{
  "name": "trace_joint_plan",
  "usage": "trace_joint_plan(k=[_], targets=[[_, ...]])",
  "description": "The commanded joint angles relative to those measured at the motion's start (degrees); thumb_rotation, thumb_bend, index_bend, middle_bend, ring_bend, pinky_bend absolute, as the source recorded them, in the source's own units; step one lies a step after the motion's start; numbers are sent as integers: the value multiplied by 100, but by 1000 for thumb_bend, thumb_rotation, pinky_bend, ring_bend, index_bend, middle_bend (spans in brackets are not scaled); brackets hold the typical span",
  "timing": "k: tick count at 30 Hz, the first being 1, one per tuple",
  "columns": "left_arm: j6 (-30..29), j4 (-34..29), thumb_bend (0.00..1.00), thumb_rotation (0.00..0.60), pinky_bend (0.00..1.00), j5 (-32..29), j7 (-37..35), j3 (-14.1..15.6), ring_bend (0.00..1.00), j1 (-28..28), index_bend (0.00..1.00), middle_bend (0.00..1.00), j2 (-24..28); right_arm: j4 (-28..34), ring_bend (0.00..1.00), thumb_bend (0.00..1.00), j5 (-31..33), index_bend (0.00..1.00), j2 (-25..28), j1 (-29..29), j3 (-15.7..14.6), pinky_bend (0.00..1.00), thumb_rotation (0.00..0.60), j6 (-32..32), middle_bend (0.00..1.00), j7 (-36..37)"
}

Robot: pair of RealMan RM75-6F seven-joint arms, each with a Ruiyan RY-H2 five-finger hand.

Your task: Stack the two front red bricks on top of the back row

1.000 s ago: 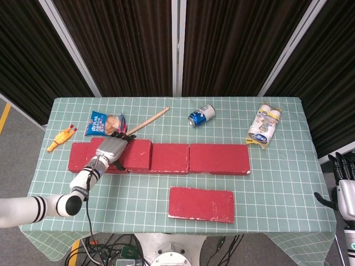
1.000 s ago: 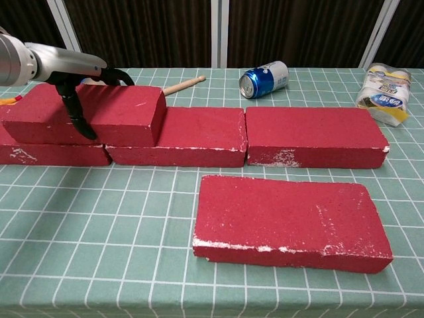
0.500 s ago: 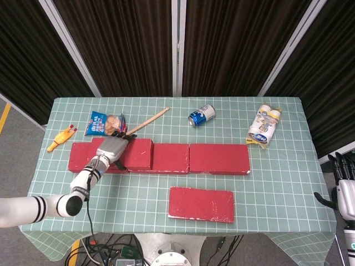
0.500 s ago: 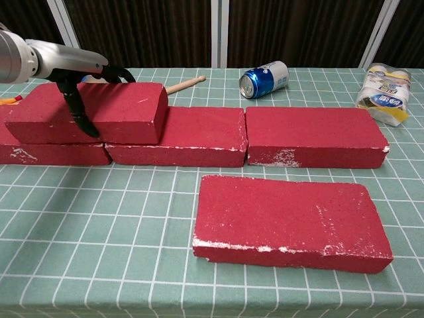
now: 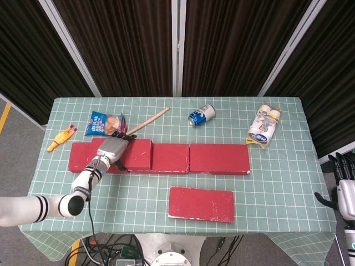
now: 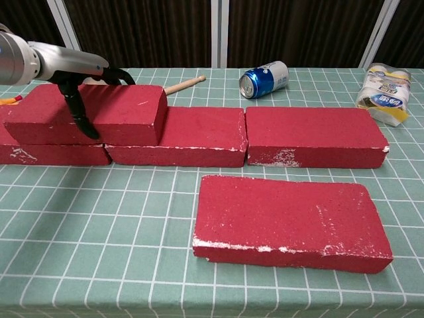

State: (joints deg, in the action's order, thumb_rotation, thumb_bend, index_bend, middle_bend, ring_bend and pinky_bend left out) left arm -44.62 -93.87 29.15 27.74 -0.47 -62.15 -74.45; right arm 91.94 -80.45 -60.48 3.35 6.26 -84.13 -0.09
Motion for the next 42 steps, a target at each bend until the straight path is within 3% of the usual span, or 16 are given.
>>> trace_joint_plan(k=[1, 8, 19, 26, 42], targets=[[1, 13, 62, 600, 0, -13, -8, 7, 67, 1, 40, 202, -9, -1, 0, 70, -1, 0, -1, -1, -2, 0, 600, 0, 0, -1], [70, 43, 60, 600, 0, -3, -39, 45, 67, 9, 40, 163, -2, 11, 0, 71, 16, 0, 0, 4, -3, 0, 600, 19, 0, -24], [169, 0, 34, 600, 0, 99, -150, 57, 0, 21, 30, 3, 51, 39, 0, 71, 21, 0, 2, -2, 1, 0, 600, 2, 0, -62], [136, -37, 21, 600, 0, 157, -215, 44, 0, 39, 26, 0, 65, 44, 0, 72, 11, 0, -2, 3, -11, 0, 600, 16, 0, -82], [-452, -810, 11, 600, 0, 750, -455, -114, 0, 368, 15, 0, 609, 323, 0, 71, -251, 0, 75, 22, -69, 0, 600, -94, 0, -314]])
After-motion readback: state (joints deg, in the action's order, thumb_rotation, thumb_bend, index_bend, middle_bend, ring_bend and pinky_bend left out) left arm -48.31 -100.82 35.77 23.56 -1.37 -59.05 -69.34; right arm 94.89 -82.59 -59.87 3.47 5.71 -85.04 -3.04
